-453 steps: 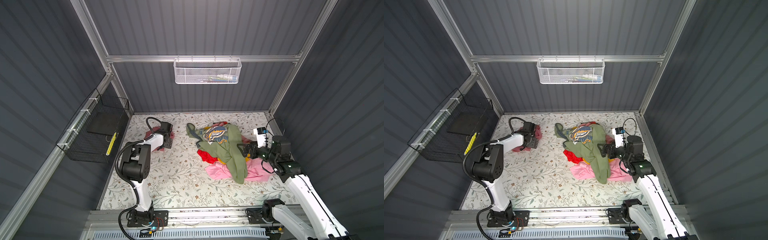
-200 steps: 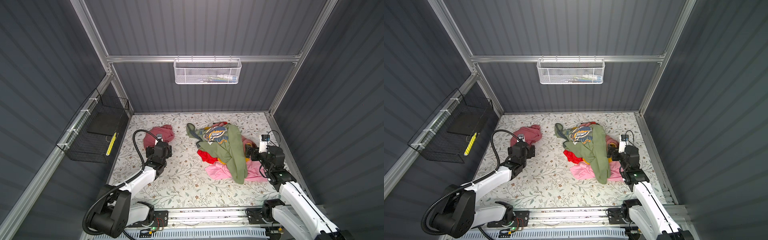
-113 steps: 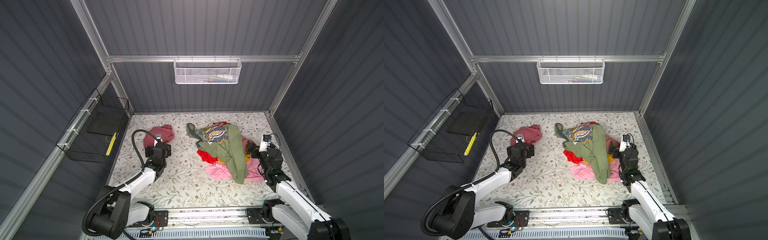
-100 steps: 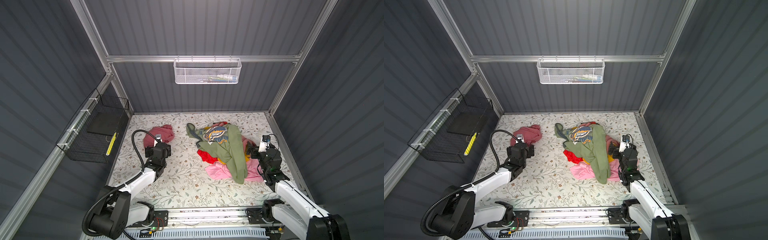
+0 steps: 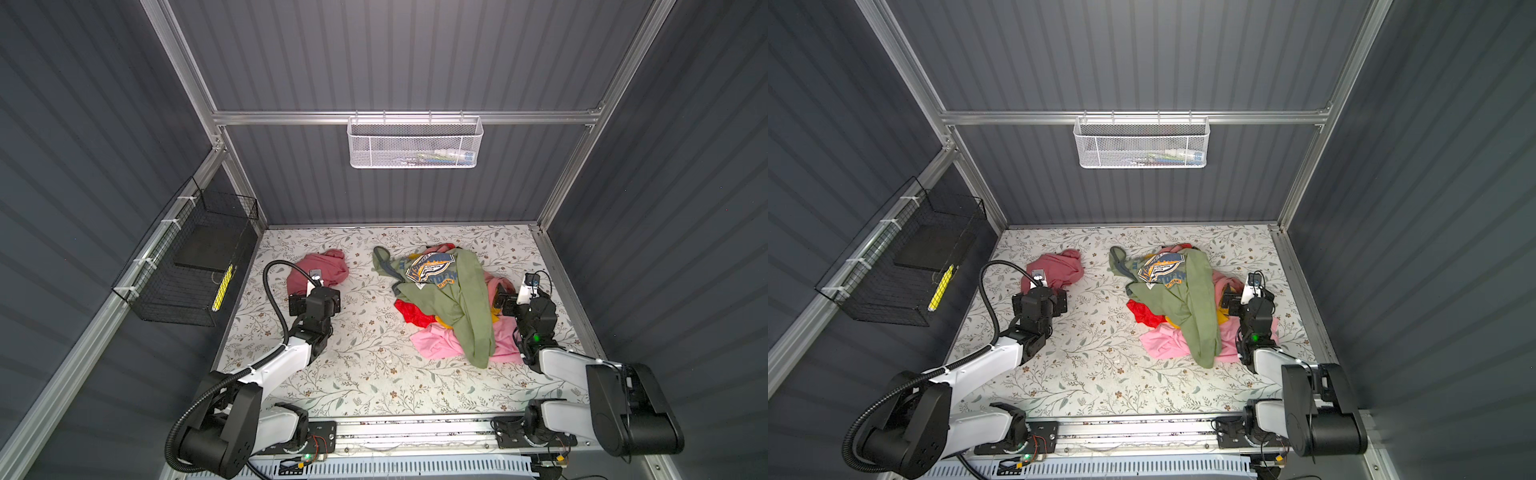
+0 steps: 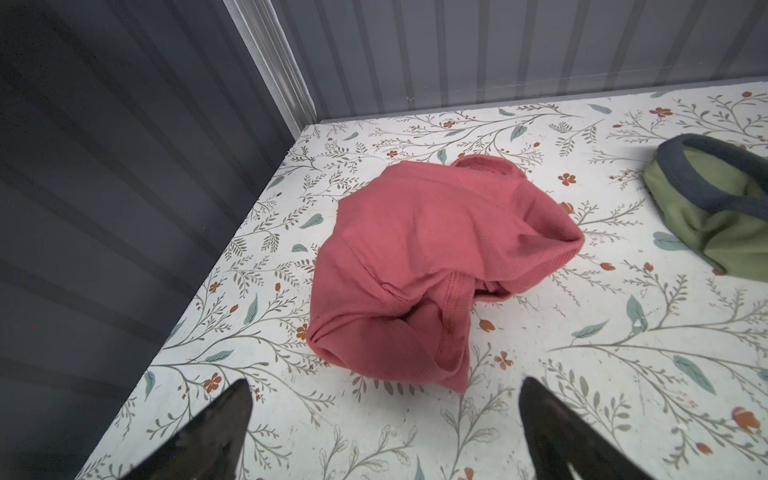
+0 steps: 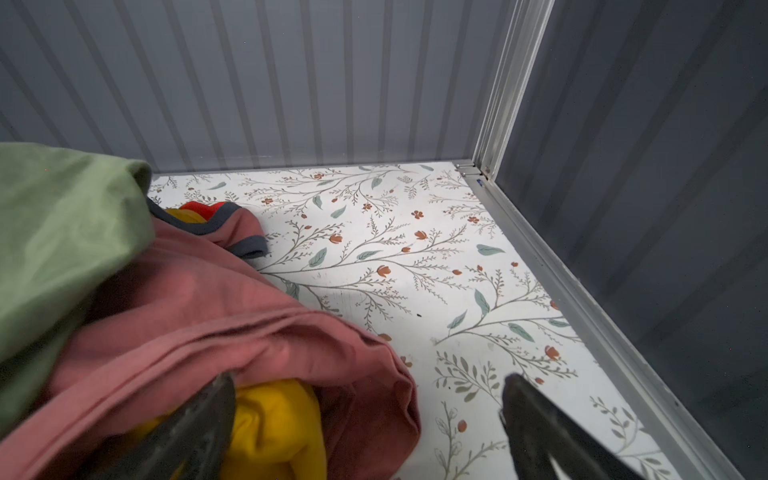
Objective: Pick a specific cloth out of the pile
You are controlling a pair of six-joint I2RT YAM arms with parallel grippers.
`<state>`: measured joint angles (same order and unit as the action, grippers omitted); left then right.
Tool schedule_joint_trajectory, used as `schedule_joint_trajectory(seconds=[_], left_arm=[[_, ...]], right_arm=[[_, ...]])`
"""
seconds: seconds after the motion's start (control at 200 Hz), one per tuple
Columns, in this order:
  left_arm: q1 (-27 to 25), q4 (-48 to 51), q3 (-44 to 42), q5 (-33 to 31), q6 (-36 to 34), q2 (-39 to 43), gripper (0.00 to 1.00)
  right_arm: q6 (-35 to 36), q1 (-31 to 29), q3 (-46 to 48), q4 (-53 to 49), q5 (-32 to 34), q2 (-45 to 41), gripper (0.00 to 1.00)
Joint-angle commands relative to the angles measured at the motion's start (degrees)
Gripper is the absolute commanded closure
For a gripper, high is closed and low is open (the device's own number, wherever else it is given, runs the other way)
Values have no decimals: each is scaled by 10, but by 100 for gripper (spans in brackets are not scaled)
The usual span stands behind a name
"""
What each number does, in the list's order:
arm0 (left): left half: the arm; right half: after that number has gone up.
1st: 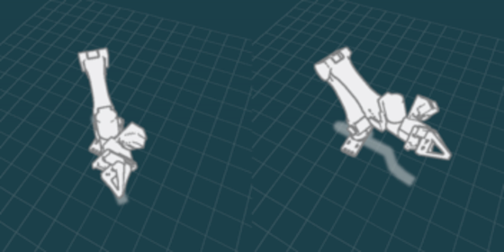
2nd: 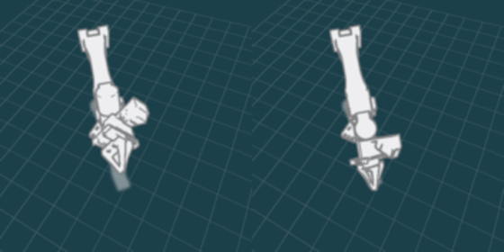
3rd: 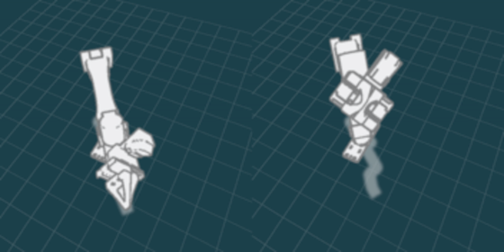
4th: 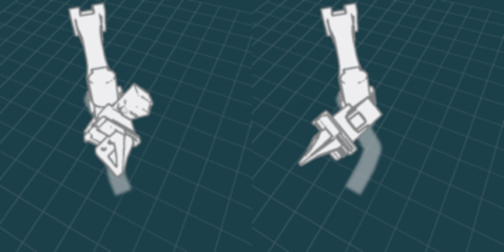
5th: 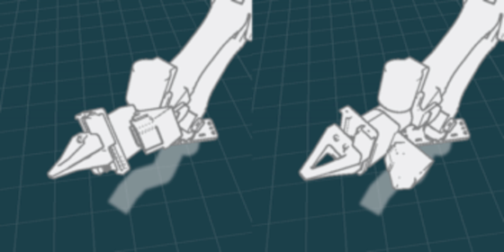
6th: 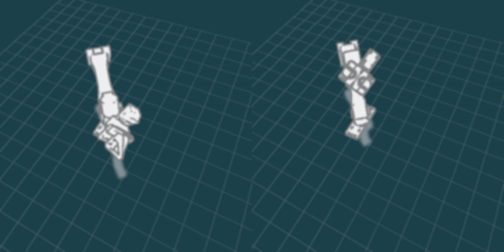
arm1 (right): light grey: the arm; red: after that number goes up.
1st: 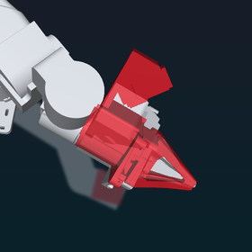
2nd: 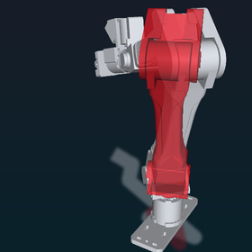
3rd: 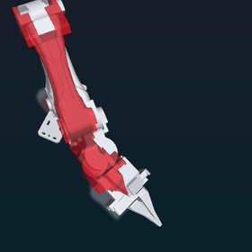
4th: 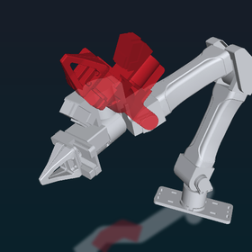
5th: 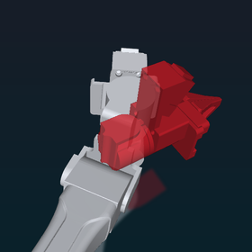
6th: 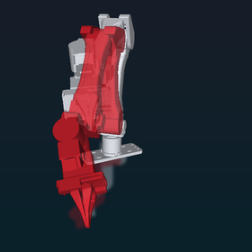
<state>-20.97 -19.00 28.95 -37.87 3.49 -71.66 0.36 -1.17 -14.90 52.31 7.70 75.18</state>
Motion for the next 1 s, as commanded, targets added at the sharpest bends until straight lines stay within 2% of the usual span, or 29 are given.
schedule_joint_trajectory(seconds=[0.0, 0.16, 0.23, 0.32, 0.46, 0.585, 0.67, 0.791, 0.871, 0.931, 0.996], left_arm=[[0, -25, -4, -13, -12, -8, 0], [1, -40, 0, -20, -31, -27, 0], [1, -57, -2, -26, -40, -35, 0], [9, -97, -11, -30, -58, -48, 0], [52, -144, -15, -19, -59, -85, 0], [87, -257, -50, 30, -62, -121, 0], [113, -313, -64, 97, -41, -150, 0], [137, -361, -60, 164, -38, -218, 0], [148, -460, -74, 212, -53, -275, 0], [152, -373, -54, 231, -45, -251, 0], [154, -366, -28, 225, -51, -272, 0]], right_arm=[[-4, 7, 6, 75, -17, 37, 1], [-3, 10, 5, 134, -25, 92, 1], [-7, 12, -5, 90, -27, 79, 1], [-11, 16, -16, 86, -27, 88, 1], [-30, 41, -37, 39, -67, 86, 1], [-32, 46, -39, 34, -77, 84, 1], [-33, 46, -38, 33, -77, 84, 1], [-32, 46, -39, 33, -78, 84, 1], [-32, 46, -39, 33, -78, 84, 1], [-32, 47, -38, 33, -77, 84, 1], [-33, 47, -38, 33, -78, 84, 1]])
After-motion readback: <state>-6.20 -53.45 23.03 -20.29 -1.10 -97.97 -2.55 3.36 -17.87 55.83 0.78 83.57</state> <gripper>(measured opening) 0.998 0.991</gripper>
